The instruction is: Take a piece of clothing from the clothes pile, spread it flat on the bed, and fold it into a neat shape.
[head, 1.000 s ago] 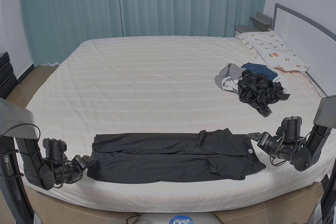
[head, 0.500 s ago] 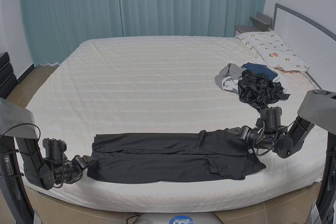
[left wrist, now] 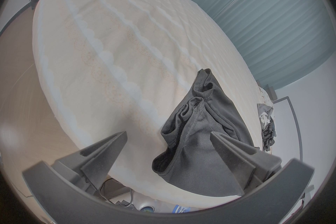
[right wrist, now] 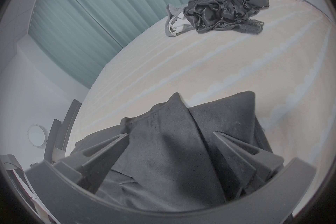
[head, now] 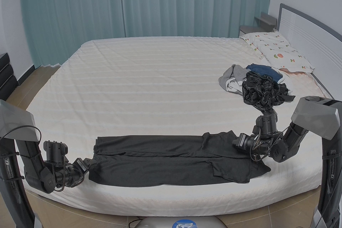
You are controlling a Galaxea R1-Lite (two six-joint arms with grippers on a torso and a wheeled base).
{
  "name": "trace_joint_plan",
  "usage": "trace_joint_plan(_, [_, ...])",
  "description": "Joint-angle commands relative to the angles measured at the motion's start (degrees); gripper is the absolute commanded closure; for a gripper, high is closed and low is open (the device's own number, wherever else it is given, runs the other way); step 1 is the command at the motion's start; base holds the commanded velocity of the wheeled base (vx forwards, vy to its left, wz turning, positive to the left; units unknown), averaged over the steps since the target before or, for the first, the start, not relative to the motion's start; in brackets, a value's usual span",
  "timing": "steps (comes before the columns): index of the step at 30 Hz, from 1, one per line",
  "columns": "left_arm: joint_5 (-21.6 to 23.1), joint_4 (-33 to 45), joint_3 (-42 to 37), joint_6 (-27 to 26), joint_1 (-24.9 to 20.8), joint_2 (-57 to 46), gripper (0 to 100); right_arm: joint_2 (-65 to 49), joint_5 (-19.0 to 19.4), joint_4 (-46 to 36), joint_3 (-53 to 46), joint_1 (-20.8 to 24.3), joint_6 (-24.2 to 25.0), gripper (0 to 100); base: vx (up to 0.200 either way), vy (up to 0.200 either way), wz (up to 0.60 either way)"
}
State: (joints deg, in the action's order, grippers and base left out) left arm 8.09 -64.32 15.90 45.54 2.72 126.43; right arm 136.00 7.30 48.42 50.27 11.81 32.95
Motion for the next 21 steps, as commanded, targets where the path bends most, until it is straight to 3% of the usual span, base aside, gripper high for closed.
trace_joint_plan(1, [-0.01, -0.02, -0.08, -0.02, 0.01, 0.13, 0, -1.35, 0.08, 0.09, -1.32, -0.12, 0.27, 100, 0.0, 0.0, 0.0])
trace_joint_plan(9, [-0.01, -0.02, -0.16, -0.02, -0.08, 0.22, 0, -7.06, 1.22, 0.62, -6.5, -0.21, 0.8, 100, 0.0, 0.0, 0.0])
trace_joint_plan(13, [-0.01, -0.02, -0.25, -0.1, -0.08, 0.22, 0, -11.28, 4.74, 0.62, -10.9, -0.39, 1.41, 100, 0.0, 0.0, 0.0])
trace_joint_plan(21, [-0.01, -0.11, -0.34, -0.1, -0.08, 0.22, 0, -13.65, 4.83, 0.62, -14.68, -0.74, 1.5, 100, 0.0, 0.0, 0.0])
